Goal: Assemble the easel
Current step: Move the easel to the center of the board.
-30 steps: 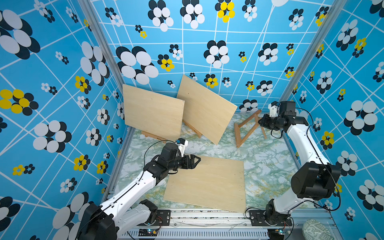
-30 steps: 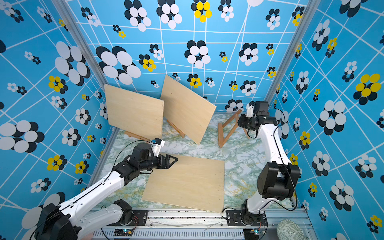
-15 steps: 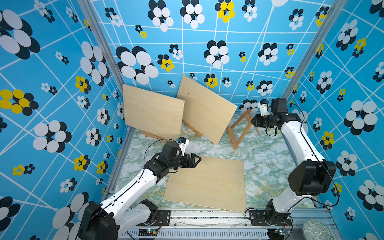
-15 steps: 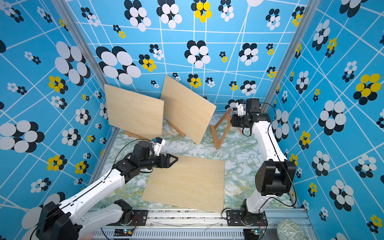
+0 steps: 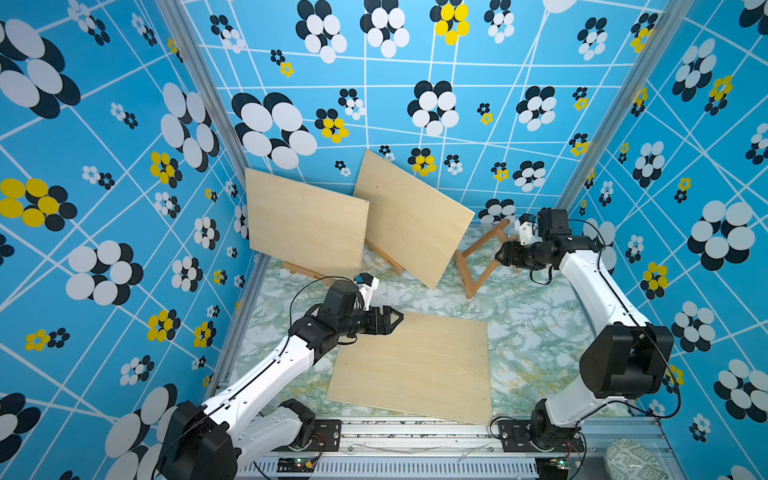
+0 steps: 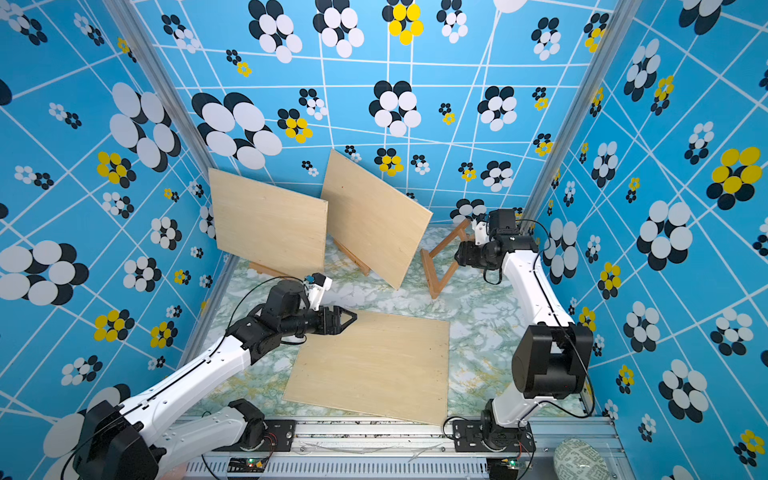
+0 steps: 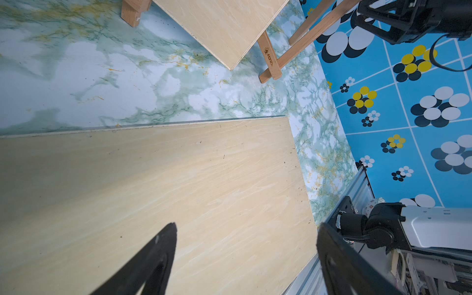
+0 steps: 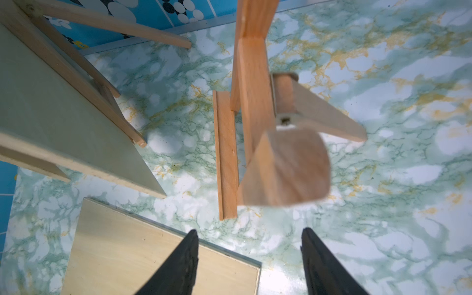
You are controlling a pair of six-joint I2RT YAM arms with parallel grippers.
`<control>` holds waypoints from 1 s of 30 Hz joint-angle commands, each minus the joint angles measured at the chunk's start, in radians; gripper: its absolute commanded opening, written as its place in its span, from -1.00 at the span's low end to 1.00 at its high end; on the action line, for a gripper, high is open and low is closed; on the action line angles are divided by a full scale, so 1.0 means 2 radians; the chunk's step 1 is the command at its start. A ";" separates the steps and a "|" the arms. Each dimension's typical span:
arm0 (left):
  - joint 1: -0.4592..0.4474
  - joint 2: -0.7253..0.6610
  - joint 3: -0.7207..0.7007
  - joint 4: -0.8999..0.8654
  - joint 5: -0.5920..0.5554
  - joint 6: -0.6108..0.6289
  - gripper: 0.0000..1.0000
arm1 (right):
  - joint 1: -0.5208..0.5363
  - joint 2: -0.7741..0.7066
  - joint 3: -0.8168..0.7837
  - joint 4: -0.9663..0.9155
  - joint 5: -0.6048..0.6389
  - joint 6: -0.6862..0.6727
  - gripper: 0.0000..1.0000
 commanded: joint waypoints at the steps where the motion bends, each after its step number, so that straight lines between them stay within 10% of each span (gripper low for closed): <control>1: 0.001 -0.004 0.006 0.003 0.002 -0.001 0.75 | 0.000 -0.081 -0.076 0.068 0.010 0.084 0.31; 8: -0.001 -0.012 0.008 -0.009 -0.008 0.004 0.74 | -0.096 -0.177 -0.228 0.110 -0.049 0.233 0.13; 16: -0.005 -0.004 0.009 -0.004 -0.011 0.002 0.73 | -0.177 -0.030 -0.256 0.215 -0.171 0.323 -0.96; 30: 0.010 -0.004 0.015 -0.034 -0.029 0.018 0.74 | -0.153 0.212 -0.046 0.206 -0.161 0.340 -1.00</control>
